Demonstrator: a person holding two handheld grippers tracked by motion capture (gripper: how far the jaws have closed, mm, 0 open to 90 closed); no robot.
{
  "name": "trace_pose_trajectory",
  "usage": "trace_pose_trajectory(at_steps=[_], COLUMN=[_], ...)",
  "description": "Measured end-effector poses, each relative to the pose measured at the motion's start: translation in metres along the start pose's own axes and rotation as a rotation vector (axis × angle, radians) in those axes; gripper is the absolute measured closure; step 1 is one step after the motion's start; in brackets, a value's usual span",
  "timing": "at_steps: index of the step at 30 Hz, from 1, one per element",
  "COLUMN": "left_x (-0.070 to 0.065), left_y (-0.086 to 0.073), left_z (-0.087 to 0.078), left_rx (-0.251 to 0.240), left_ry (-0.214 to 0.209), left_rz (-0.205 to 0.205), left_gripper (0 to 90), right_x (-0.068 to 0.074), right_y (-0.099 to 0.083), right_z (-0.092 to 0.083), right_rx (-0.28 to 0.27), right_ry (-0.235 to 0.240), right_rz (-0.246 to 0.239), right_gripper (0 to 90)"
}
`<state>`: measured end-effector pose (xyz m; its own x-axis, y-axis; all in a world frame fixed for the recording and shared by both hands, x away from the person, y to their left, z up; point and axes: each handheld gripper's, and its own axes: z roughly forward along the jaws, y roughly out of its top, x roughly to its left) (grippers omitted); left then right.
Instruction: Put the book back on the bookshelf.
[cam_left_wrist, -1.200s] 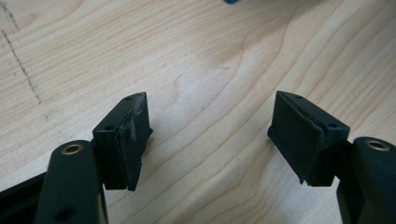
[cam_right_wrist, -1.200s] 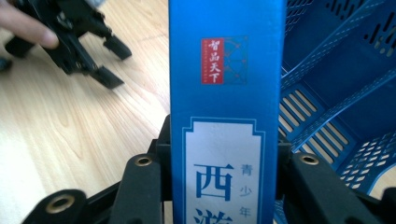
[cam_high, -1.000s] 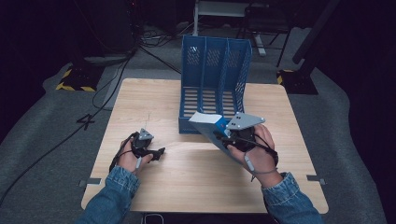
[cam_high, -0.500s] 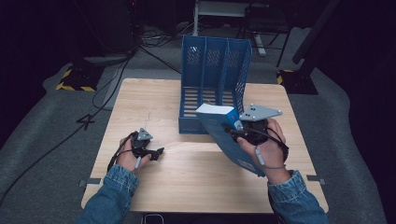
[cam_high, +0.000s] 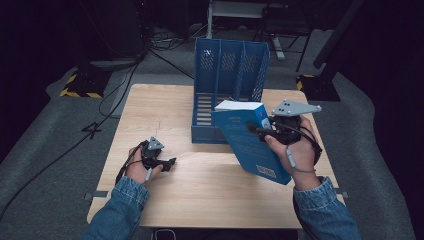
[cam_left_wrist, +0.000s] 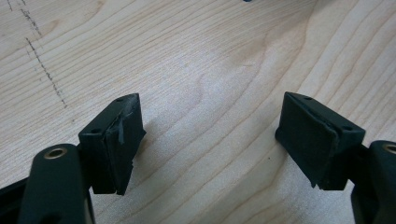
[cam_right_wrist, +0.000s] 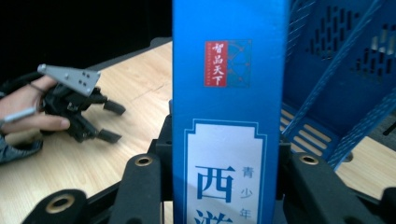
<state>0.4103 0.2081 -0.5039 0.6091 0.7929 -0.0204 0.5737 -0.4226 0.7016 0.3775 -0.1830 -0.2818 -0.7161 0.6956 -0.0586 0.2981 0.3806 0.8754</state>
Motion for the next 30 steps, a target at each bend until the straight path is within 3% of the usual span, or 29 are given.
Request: trace_pose_trajectory(at_steps=[16,20,30], left_x=[-0.003,-0.003,-0.002], left_y=[-0.005,-0.005,-0.004], left_z=[-0.005,-0.005,-0.004], left_rx=[0.0,0.0,0.004], left_ry=[0.02,0.018,0.022], left_rz=[-0.012,-0.013,-0.018], left_gripper=[22.5,22.5,20.5], right_x=[-0.033,-0.047,-0.078], right_y=[0.036,0.047,0.065], right_z=[-0.013,-0.015,0.0], right_rx=[-0.078,-0.104,-0.153], right_ry=[-0.018,-0.036,-0.083], right_rz=[0.081,0.128,0.196], right_gripper=[61.4,61.5,61.5])
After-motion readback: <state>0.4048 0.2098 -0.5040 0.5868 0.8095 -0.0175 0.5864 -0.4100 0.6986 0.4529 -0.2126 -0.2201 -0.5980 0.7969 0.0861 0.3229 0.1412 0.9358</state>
